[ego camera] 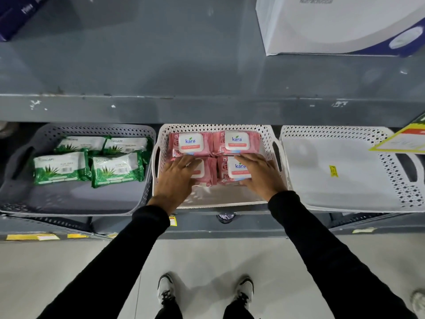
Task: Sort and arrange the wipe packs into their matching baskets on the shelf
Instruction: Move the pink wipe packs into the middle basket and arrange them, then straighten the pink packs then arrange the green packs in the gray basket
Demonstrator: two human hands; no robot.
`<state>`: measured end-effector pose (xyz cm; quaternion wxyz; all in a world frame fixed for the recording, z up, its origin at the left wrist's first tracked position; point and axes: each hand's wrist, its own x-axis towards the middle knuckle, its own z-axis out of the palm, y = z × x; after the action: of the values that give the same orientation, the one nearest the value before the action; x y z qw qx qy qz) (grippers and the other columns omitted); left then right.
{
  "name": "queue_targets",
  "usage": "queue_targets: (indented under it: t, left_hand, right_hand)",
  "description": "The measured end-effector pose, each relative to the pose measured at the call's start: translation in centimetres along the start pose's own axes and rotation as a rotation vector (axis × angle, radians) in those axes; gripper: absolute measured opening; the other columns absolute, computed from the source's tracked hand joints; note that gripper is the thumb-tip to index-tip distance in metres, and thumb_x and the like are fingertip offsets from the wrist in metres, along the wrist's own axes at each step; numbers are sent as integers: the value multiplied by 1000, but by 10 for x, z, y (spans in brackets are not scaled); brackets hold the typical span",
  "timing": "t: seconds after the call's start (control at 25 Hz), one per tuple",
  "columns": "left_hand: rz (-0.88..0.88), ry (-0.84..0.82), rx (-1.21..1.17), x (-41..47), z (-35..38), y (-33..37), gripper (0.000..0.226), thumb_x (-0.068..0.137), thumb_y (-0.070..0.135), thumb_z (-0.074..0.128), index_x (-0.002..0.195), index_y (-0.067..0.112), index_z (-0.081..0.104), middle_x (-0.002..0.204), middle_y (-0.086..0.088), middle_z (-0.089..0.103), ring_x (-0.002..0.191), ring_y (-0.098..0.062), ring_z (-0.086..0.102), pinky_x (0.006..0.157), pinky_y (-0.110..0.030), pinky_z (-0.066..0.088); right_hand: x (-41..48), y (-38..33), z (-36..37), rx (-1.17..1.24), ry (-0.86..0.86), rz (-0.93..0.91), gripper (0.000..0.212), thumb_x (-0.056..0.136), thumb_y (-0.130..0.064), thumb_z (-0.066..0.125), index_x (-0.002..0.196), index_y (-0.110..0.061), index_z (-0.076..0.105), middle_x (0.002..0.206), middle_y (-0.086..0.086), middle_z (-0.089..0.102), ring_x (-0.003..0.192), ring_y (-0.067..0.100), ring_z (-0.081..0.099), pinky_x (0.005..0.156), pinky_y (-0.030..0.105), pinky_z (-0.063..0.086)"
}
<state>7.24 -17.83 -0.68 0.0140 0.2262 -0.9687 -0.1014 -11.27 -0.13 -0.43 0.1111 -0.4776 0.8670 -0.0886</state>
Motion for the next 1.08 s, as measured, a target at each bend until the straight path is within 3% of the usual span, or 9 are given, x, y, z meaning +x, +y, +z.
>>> queue_targets:
  t: [0.12,0.2,0.28,0.44,0.52,0.68,0.84,0.96,1.08]
  left_hand:
    - [4,-42,-22,3,-3,0,58,92,32,64,145,20,45,153,-7,46,141,-30,43,119,-47,31]
    - [-3,48,-102,11,-6,0,45,97,41,48,133,16,55,142,-8,55,130,-31,54,108,-48,42]
    - [-25,151,-142,26,-5,2,46,103,39,33,134,11,54,146,-12,53,135,-30,50,108,-50,43]
    - [-63,136,-167,53,19,1,57,104,34,24,157,11,26,167,-9,21,156,-23,16,127,-44,14]
    - [-69,141,-159,55,31,-1,61,103,38,19,157,10,23,167,-9,19,156,-22,13,127,-42,8]
    - [-65,169,-157,55,36,0,61,103,37,20,156,9,27,166,-11,24,155,-24,17,127,-45,12]
    - [-68,69,-262,51,12,-5,56,107,34,26,158,10,20,169,-9,16,156,-20,10,128,-41,3]
    - [25,201,-360,28,-26,-13,59,104,40,26,154,10,32,163,-10,34,152,-21,26,127,-44,14]
    - [89,414,-374,-21,-63,-80,48,104,35,39,142,7,50,149,-13,53,141,-26,44,120,-41,32]
  right_hand:
    - [-1,1,-1,-28,-8,-37,80,89,-39,71,157,-22,32,163,0,34,152,22,27,122,47,24]
    - [5,-5,-2,26,116,-34,73,97,-47,58,158,-18,30,165,3,30,153,24,27,121,49,26]
    - [24,-16,-1,86,224,-8,64,104,-46,42,158,-15,28,166,7,29,153,24,28,123,47,28]
    - [58,-23,17,60,132,57,58,109,-40,26,160,-15,17,170,5,18,158,20,15,127,46,19]
    - [58,-18,33,3,146,73,58,108,-38,26,161,-16,16,170,1,17,158,19,13,127,43,15]
    - [60,-18,35,-32,144,74,58,108,-37,24,161,-16,13,171,1,14,158,19,10,127,44,12]
    - [55,-51,11,67,70,136,60,109,-40,19,162,-16,3,172,-1,1,159,16,-4,129,48,3]
    - [44,-108,-1,235,261,58,60,107,-32,32,161,-15,13,171,1,14,158,15,8,126,45,12]
    - [43,-195,2,288,366,-129,57,101,-23,49,156,-14,33,163,4,35,151,18,31,122,38,27]
